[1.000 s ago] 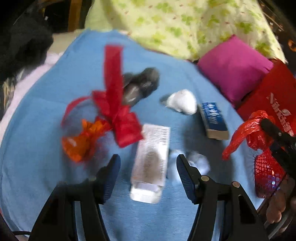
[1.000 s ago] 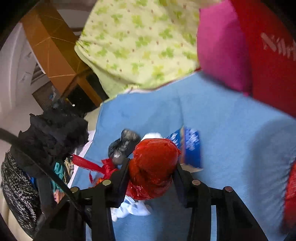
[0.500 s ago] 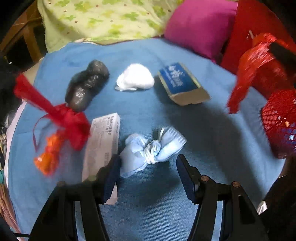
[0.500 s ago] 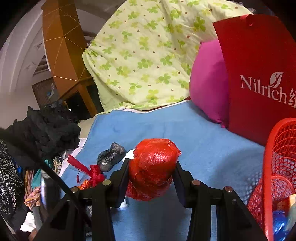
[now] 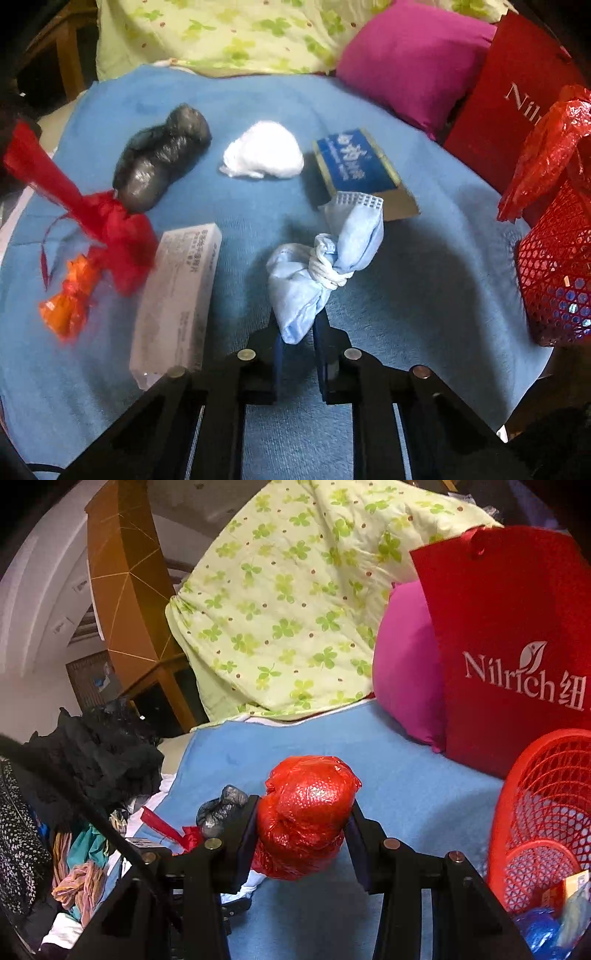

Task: Collect trash
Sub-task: 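Drop the red bag and tissue into the red wastebasket, opening both tools, then grasp the white medicine box with the right tool, then grasp the orange wrapper with the left tool while the right tool holds the white box, then release the orange wrapper and white box into the red wastebasket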

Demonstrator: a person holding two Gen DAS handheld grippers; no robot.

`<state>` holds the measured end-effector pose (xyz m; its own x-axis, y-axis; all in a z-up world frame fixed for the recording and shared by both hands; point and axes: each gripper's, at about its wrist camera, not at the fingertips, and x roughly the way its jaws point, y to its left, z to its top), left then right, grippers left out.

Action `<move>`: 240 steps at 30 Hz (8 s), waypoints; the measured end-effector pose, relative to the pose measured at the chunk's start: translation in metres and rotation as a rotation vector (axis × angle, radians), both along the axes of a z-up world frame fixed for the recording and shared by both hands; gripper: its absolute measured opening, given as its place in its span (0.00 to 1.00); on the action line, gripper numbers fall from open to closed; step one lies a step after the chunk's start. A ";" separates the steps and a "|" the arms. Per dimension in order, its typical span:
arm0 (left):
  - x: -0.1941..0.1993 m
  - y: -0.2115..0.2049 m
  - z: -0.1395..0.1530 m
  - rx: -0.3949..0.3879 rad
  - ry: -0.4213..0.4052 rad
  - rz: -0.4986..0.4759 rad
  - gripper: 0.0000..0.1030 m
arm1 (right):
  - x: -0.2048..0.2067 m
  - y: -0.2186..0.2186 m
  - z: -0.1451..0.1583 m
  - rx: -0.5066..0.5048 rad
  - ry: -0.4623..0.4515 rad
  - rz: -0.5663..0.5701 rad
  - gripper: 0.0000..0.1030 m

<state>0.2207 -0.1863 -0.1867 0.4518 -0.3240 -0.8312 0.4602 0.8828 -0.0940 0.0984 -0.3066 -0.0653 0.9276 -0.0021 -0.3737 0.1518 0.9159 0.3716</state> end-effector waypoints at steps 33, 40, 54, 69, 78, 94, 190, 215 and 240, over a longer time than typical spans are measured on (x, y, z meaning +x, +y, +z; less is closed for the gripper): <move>-0.130 -0.164 0.150 -0.274 -0.195 -0.416 0.15 | -0.159 -0.130 0.019 0.038 -0.220 -0.404 0.46; -0.145 -0.205 0.135 -0.261 -0.141 -0.484 0.17 | -0.174 -0.158 0.009 0.118 -0.188 -0.465 0.47; -0.145 -0.158 0.118 -0.220 -0.163 -0.387 0.41 | -0.171 -0.150 0.012 0.110 -0.204 -0.457 0.66; -0.108 0.052 0.085 -0.071 -0.190 0.045 0.49 | -0.103 0.000 0.044 -0.183 -0.309 -0.181 0.66; -0.090 0.165 0.050 -0.004 -0.172 0.282 0.49 | -0.028 0.088 0.018 -0.194 -0.144 0.063 0.66; -0.079 0.230 0.012 0.007 -0.086 0.392 0.49 | 0.124 0.196 -0.079 -0.079 0.407 0.220 0.66; -0.015 0.076 0.061 -0.002 -0.215 0.204 0.57 | 0.012 0.026 -0.002 -0.047 0.058 0.067 0.32; -0.016 0.107 0.014 -0.101 -0.048 0.254 0.32 | 0.018 0.049 -0.010 -0.119 0.098 0.121 0.32; -0.086 -0.005 0.154 -0.020 -0.470 0.068 0.32 | -0.051 0.017 0.029 -0.173 -0.120 -0.025 0.33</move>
<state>0.1344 -0.1913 -0.0331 0.7982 -0.2946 -0.5254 0.3983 0.9125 0.0936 0.0473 -0.2894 -0.0362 0.9643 -0.0801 -0.2525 0.1394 0.9640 0.2263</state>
